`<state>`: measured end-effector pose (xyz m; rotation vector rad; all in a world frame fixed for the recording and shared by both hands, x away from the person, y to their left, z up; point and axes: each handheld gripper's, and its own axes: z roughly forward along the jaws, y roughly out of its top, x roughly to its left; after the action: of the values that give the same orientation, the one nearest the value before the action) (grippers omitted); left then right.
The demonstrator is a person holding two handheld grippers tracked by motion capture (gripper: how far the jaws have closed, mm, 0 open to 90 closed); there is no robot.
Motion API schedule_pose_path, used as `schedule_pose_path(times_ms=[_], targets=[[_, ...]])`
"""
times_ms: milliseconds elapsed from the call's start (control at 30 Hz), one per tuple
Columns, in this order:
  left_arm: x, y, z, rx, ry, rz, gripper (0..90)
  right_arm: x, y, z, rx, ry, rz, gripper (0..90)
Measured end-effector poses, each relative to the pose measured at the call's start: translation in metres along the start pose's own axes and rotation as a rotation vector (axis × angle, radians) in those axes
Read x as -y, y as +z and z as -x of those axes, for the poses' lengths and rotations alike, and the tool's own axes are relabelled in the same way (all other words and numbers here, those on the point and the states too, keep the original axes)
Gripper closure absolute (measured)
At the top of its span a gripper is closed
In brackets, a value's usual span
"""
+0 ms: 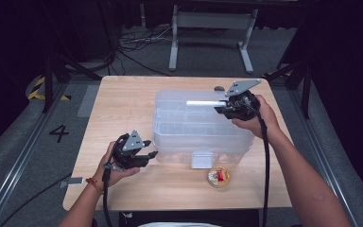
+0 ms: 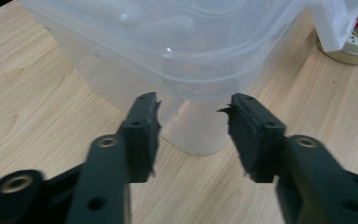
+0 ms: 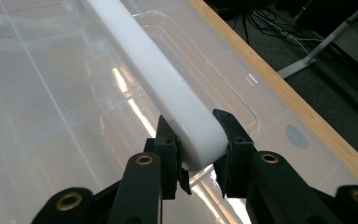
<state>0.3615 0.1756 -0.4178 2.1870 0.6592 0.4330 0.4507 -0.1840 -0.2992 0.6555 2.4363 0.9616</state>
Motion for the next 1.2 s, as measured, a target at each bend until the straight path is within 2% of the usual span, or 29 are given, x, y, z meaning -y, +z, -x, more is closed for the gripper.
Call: schedule_pose_path(times_ms=[33,133,267,333,667,867,1200], targets=[[0.000,-0.002,-0.001,-0.005,-0.003,0.000,56.0,0.000,0.000,0.001,-0.002,0.001,0.000,73.3],[0.001,-0.009,-0.005,0.004,-0.006,0.018,63.4,-0.003,-0.001,0.003,-0.001,0.012,-0.001,73.2],[0.000,-0.017,-0.005,0.025,-0.004,0.078,71.6,-0.006,-0.001,0.007,-0.005,0.030,-0.001,73.0],[-0.003,-0.020,-0.005,0.006,-0.016,0.099,74.7,-0.007,-0.001,0.008,-0.010,0.039,-0.005,73.0],[-0.010,-0.015,-0.001,-0.035,-0.014,0.105,86.1,-0.013,-0.002,0.013,-0.004,0.043,-0.010,72.4],[-0.011,-0.009,-0.001,-0.036,-0.014,0.103,89.2,-0.016,-0.003,0.014,0.002,0.049,-0.018,72.2],[-0.012,-0.008,-0.003,-0.038,-0.041,0.141,89.3,-0.020,-0.003,0.018,0.004,0.050,-0.024,71.6]])
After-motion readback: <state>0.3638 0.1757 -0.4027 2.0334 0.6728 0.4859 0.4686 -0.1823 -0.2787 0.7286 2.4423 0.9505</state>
